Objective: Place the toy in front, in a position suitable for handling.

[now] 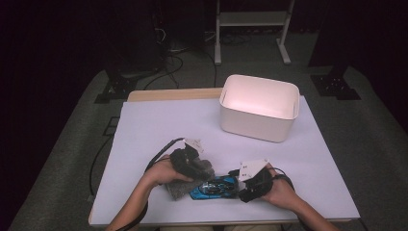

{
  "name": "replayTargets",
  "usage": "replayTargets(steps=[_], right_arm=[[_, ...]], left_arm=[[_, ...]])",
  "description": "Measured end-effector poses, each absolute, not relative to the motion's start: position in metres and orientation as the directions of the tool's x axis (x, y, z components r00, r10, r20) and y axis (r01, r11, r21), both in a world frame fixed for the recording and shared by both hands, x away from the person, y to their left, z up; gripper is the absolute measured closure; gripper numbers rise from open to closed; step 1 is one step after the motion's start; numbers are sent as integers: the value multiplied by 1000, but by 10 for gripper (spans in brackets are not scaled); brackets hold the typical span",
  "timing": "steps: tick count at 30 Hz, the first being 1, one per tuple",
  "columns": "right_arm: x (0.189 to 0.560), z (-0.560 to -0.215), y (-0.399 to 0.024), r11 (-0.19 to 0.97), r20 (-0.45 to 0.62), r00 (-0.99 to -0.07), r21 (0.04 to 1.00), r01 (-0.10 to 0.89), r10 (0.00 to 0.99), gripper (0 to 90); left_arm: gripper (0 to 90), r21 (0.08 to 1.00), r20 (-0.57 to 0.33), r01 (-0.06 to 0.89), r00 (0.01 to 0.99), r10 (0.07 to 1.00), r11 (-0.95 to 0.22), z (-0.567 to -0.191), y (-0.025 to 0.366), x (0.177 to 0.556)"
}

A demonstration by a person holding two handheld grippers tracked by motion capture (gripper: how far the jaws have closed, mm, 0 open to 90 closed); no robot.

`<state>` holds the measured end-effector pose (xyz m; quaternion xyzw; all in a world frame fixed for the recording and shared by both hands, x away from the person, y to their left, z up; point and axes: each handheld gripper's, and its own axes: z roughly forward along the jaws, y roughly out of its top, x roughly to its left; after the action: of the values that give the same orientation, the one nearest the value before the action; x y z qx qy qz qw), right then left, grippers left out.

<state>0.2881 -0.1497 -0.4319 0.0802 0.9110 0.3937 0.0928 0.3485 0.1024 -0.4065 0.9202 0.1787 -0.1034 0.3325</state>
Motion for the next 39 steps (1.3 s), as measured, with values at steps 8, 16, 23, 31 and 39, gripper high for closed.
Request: replayTargets(steps=[8,16,23,31,39], right_arm=[[291,-432,-153,658,-44,-974,744,117,223,320],[290,-439,-144,661,48,-982,733,160,184,306],[284,-444,-137,678,103,-987,718,158,122,470],[272,-442,-136,690,13,-995,719,78,99,530],[288,-432,-135,688,-106,-982,725,31,156,545]], left_arm=[[749,614,-317,380,922,225,-692,-403,108,343],[752,645,-279,307,947,159,-700,-389,108,321],[758,669,-278,270,955,105,-693,-386,110,307],[765,709,-311,297,946,96,-640,-390,115,309],[772,715,-233,268,962,141,-645,-375,102,323]])
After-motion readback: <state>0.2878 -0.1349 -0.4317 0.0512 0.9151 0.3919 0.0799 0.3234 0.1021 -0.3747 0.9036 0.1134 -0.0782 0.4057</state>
